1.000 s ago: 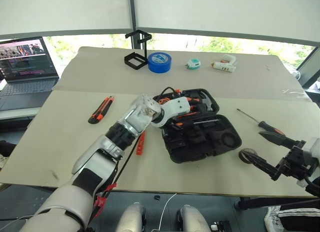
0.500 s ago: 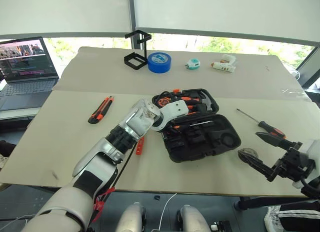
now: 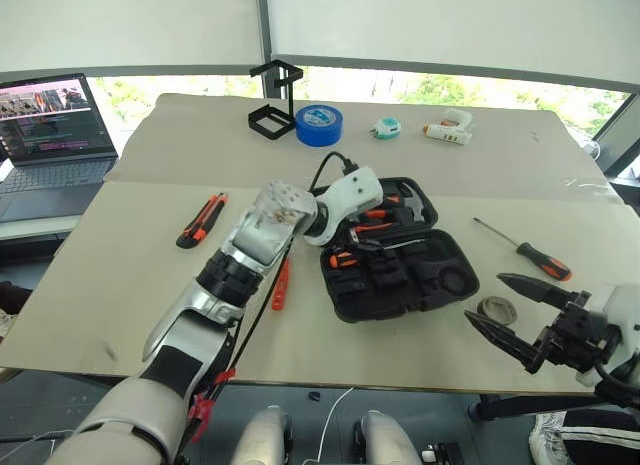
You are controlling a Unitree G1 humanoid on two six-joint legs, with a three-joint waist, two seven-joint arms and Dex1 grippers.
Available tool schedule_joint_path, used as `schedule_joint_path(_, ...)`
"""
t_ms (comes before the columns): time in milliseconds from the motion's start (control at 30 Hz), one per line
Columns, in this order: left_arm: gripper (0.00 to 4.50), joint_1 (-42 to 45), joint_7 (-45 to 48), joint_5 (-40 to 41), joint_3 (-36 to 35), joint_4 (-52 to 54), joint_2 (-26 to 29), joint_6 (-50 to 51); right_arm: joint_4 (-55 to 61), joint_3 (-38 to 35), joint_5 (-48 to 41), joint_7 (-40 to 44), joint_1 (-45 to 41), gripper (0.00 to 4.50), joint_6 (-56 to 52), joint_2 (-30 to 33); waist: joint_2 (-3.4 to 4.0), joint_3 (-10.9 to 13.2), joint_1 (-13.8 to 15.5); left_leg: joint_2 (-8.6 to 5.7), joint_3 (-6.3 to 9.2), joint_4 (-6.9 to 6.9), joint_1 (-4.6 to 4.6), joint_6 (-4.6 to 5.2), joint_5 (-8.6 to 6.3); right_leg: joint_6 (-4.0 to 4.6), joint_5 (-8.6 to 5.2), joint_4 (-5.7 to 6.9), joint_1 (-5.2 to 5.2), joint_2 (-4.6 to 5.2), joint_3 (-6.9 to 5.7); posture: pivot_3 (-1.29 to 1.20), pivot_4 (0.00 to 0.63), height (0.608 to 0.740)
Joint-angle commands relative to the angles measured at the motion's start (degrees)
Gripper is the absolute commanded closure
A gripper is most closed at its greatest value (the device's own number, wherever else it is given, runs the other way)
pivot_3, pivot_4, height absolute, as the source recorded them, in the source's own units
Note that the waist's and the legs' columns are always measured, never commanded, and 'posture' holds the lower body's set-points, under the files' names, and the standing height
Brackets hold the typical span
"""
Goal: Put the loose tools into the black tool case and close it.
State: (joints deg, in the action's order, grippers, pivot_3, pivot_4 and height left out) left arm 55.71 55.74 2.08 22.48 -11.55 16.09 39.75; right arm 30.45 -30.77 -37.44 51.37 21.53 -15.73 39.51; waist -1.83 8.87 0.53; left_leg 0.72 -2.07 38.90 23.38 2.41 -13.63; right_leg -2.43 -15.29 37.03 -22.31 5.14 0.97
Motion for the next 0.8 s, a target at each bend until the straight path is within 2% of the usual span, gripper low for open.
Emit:
schedule_joint_path(33,2.24,-2.3,-0.8,-0.3,-0.2,-5.5,-1.1,-7.5,1.8,-0.7,-1.2,-1.4,-1.0,0.0,-0.2,-0.3,0.0,0.0,0.1,0.0,0.01,0.0,0.0,0.0,0.0,0.0,0.0,0.01,0.0,-0.01,-0.01,0.0,0.15,0.74)
schedule_joint_path(100,2.87,-3.0,-2.9,-1.0,-0.6,-10.1,-2.6,-12.5,1.8,-0.1,-0.8,-2.3,-1.7,0.0,-0.2,-0.5,-0.01,0.0,0.1,-0.01,0.01,0.01,-0.02,0.0,0.0,0.0,0.0,0.01,0.02,0.01,-0.01,0.0,0.15,0.74)
schedule_joint_path(233,4.44,-3.4,-4.8,-1.0,-1.8,-15.9,-5.5,-17.1,1.4,0.4,-0.4,-3.0,-2.5,0.0,0.0,-0.6,-0.02,0.0,0.5,-0.06,0.02,0.05,0.12,0.0,0.0,-0.02,0.01,-0.01,-0.04,0.04,-0.04,0.0,0.15,0.74)
schedule_joint_path(433,4.49,-3.5,-5.6,-3.1,-0.9,-20.9,-7.0,-19.6,0.9,0.5,-0.2,-3.3,-2.6,0.0,0.2,-0.9,-0.01,0.0,0.4,-0.07,0.03,0.05,0.09,0.0,0.0,-0.04,0.02,-0.03,0.0,0.06,-0.06,0.0,0.15,0.74)
schedule_joint_path(633,4.49,-2.9,-5.0,-5.9,1.5,-26.3,-8.2,-17.8,0.1,0.6,0.2,-3.4,-2.3,0.0,0.6,-1.5,-0.01,0.0,0.5,-0.08,0.03,0.06,-0.07,0.0,0.0,-0.05,0.03,-0.03,0.15,0.05,-0.06,0.0,0.15,0.74)
schedule_joint_path(800,4.49,-3.0,-2.0,-5.1,1.1,-25.4,-8.3,-17.2,-1.1,-0.8,0.5,-3.7,-1.7,0.0,1.1,-2.3,0.06,-0.1,0.5,-0.08,0.04,0.07,-0.11,0.01,0.0,-0.07,0.04,-0.02,0.2,0.05,-0.06,0.0,0.15,0.74)
